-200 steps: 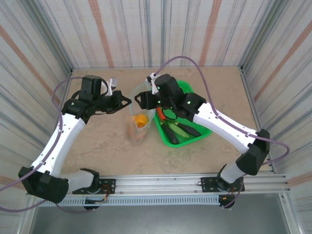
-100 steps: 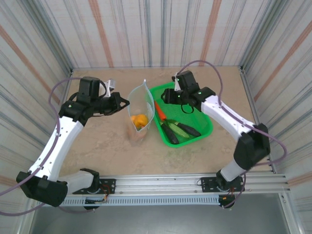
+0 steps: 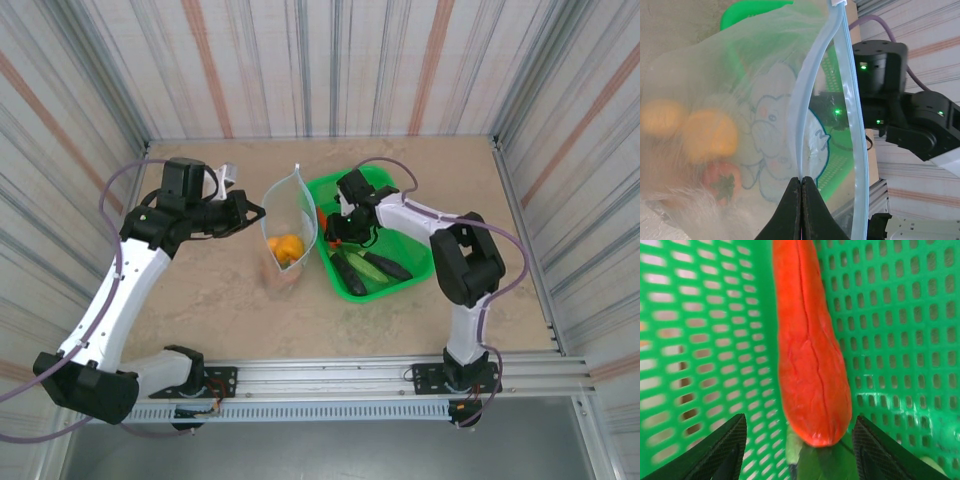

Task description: Place the food in the zip-top bag and seal the zipper

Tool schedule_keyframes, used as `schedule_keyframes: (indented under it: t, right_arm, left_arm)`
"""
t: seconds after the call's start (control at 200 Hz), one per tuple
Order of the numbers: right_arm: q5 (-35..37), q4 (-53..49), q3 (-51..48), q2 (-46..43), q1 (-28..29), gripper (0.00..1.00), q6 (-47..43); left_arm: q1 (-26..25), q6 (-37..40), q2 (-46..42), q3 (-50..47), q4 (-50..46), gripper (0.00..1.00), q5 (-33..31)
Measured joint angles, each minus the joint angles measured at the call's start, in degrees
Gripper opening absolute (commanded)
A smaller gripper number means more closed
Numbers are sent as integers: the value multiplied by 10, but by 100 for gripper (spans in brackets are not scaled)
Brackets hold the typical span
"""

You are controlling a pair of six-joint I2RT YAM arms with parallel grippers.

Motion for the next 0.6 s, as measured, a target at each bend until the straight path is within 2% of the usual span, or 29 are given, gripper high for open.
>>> schedule_keyframes:
  t: [0.235, 0.601]
  right_arm:
    - [62, -27, 43, 59, 14, 53, -28]
    - [70, -13, 34, 35, 4, 36, -41]
  left_arm:
    - [0, 0, 0, 0, -1, 0, 4]
    - [0, 7, 0, 0, -3, 0, 6]
